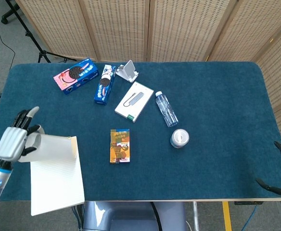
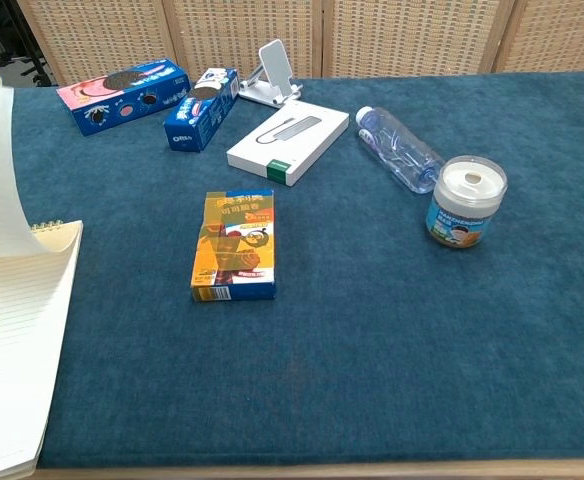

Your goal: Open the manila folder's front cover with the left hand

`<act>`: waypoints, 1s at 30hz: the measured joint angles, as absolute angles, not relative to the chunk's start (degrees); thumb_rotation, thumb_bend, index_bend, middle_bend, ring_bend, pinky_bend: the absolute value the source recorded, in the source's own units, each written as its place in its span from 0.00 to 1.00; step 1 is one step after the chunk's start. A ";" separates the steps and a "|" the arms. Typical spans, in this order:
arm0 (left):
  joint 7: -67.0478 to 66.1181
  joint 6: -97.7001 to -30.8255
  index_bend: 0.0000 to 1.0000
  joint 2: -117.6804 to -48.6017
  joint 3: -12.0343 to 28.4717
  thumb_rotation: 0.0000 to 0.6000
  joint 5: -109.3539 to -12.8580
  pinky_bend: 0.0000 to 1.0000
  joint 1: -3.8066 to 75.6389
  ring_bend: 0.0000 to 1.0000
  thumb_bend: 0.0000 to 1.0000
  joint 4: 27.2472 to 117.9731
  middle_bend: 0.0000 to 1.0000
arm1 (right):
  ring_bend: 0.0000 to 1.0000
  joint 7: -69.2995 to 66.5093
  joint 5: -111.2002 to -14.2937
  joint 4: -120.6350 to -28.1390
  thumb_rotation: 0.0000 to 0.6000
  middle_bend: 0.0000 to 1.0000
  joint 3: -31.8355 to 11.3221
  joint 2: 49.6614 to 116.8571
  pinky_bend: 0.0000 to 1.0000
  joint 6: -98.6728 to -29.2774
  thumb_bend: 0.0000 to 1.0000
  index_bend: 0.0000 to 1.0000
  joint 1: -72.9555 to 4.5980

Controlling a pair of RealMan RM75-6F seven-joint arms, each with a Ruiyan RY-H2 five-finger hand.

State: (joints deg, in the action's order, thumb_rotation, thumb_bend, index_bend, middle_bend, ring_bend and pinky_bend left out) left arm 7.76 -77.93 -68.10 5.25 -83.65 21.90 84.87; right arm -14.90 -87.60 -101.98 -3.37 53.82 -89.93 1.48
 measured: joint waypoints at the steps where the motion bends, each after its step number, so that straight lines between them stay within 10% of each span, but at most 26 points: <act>1: 6.67 -77.18 0.78 -68.92 6.34 1.00 -82.18 0.00 22.62 0.00 0.56 83.66 0.00 | 0.00 -14.70 -87.53 -101.95 1.00 0.00 -3.37 53.90 0.00 -89.74 0.00 0.03 1.41; 9: -2.80 -66.73 0.71 -76.61 14.88 1.00 -66.87 0.00 29.79 0.00 0.52 69.33 0.00 | 0.00 -13.51 -86.20 -101.74 1.00 0.00 -3.56 54.62 0.00 -87.82 0.00 0.03 0.56; 16: -13.84 -61.41 0.00 -80.69 20.91 1.00 -53.82 0.00 34.93 0.00 0.00 61.76 0.00 | 0.00 -12.53 -85.70 -101.69 1.00 0.00 -3.50 55.12 0.00 -86.82 0.00 0.03 0.09; 30: -2.75 -65.17 0.00 -73.21 22.53 1.00 -59.06 0.00 31.11 0.00 0.00 73.83 0.00 | 0.00 -11.73 -86.81 -102.27 1.00 0.00 -3.06 55.26 0.00 -87.61 0.00 0.03 0.38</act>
